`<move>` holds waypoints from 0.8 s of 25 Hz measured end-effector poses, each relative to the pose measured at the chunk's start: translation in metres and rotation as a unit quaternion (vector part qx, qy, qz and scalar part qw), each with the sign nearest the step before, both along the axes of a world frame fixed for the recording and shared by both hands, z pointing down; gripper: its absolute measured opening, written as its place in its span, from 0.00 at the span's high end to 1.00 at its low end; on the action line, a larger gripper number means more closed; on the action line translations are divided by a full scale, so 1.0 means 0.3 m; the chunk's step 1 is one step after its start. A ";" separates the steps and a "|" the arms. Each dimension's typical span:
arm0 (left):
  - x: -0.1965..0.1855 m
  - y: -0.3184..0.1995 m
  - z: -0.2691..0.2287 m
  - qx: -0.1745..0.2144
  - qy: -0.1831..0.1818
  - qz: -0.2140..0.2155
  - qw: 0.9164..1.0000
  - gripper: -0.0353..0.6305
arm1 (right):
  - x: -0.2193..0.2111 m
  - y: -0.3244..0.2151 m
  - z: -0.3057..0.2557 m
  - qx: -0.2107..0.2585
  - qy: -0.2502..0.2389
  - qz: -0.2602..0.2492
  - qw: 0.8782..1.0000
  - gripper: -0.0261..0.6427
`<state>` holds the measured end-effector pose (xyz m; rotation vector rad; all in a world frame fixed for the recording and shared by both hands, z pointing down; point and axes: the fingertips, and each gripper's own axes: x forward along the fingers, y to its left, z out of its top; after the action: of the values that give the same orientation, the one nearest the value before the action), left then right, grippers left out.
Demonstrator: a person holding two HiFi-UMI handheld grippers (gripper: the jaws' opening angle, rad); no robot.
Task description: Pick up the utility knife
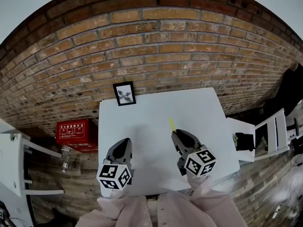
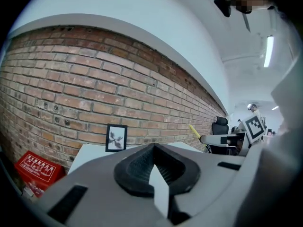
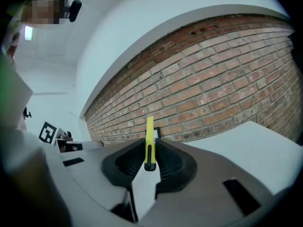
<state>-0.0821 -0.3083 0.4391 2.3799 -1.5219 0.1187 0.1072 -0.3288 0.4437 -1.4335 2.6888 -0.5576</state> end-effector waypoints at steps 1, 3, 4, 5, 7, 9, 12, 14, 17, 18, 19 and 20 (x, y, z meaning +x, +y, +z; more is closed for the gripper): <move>-0.001 0.002 -0.013 0.005 0.001 0.000 1.000 0.96 | 0.006 0.003 -0.016 0.007 -0.001 0.001 1.000 0.86; 0.000 0.006 -0.038 0.014 0.001 -0.001 1.000 0.96 | 0.018 0.008 -0.049 0.021 -0.003 0.003 1.000 0.86; 0.000 0.009 -0.049 0.019 0.001 -0.001 1.000 0.96 | 0.024 0.011 -0.066 0.028 -0.004 0.004 1.000 0.86; 0.000 0.013 -0.061 0.023 0.001 -0.002 1.000 0.96 | 0.030 0.015 -0.082 0.035 -0.005 0.005 0.999 0.86; -0.002 0.023 -0.085 0.033 0.000 -0.004 0.999 0.96 | 0.042 0.025 -0.113 0.048 -0.006 0.006 0.999 0.86; -0.008 0.030 -0.110 0.042 -0.001 -0.008 0.999 0.96 | 0.055 0.034 -0.148 0.063 -0.007 0.008 0.998 0.86; -0.024 0.036 -0.149 0.054 -0.004 -0.013 0.998 0.95 | 0.078 0.047 -0.195 0.083 -0.006 0.017 0.996 0.86; -0.036 0.042 -0.175 0.063 -0.007 -0.017 0.998 0.96 | 0.095 0.056 -0.225 0.095 -0.008 0.022 0.995 0.86; -0.055 0.055 -0.209 0.075 -0.010 -0.026 0.997 0.96 | 0.123 0.072 -0.268 0.110 -0.011 0.029 0.993 0.86; -0.061 0.059 -0.218 0.078 -0.010 -0.029 0.996 0.95 | 0.133 0.076 -0.277 0.115 -0.011 0.031 0.993 0.86; -0.067 0.061 -0.226 0.081 -0.010 -0.032 0.996 0.96 | 0.144 0.080 -0.285 0.119 -0.011 0.033 0.992 0.86; -0.072 0.064 -0.232 0.083 -0.010 -0.035 0.996 0.96 | 0.154 0.084 -0.296 0.122 -0.011 0.036 0.992 0.86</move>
<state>-0.1037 -0.2891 0.3693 2.4535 -1.6830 -0.0002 0.1534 -0.3035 0.3549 -1.4403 2.5685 -0.2280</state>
